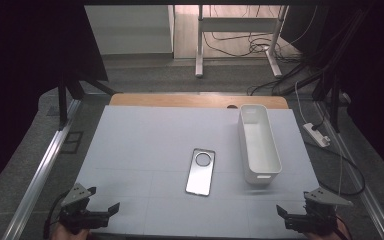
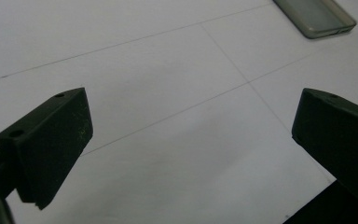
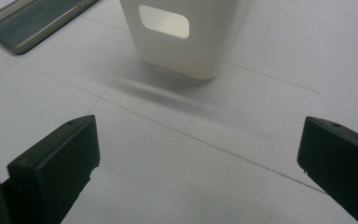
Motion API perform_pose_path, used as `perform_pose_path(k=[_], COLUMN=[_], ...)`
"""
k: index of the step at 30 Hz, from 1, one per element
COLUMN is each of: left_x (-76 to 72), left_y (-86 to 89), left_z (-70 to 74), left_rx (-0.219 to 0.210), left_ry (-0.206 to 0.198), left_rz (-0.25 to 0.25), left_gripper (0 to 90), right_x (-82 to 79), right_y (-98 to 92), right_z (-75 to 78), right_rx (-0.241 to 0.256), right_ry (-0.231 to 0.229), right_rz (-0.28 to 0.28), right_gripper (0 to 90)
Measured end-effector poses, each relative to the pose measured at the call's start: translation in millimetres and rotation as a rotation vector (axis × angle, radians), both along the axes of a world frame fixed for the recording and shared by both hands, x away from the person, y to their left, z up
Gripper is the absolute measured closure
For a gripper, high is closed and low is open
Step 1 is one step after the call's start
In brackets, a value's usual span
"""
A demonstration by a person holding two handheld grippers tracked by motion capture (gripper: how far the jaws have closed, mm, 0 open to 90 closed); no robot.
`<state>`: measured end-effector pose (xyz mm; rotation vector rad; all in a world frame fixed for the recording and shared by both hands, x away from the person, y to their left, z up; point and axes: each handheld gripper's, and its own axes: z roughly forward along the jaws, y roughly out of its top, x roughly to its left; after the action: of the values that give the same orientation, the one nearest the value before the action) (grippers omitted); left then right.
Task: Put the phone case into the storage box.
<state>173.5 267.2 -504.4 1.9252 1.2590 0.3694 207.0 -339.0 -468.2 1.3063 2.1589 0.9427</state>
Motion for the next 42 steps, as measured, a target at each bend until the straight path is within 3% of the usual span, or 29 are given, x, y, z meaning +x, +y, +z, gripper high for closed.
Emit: perform_pose_path(k=[10, 24, 42], left_x=[9.0, 23.1, 47.7], left_y=[-6.3, -12.5, -27.4], left_z=[5.2, 12.8, 20.5], left_rx=[0.032, 0.005, 0.018], left_ry=[0.001, 0.032, 0.049], left_rz=[-0.017, -0.033, -0.099], left_gripper=[0.0, 0.0, 0.0], right_x=[-0.3, 0.2, 0.7], right_y=[-0.7, -0.5, 0.1], right_z=[0.1, 0.1, -0.3], right_rx=[0.010, 0.010, 0.008], right_ry=[-0.006, -0.005, -0.006], right_rz=[0.002, 0.007, 0.005], right_gripper=[0.0, 0.0, 0.0])
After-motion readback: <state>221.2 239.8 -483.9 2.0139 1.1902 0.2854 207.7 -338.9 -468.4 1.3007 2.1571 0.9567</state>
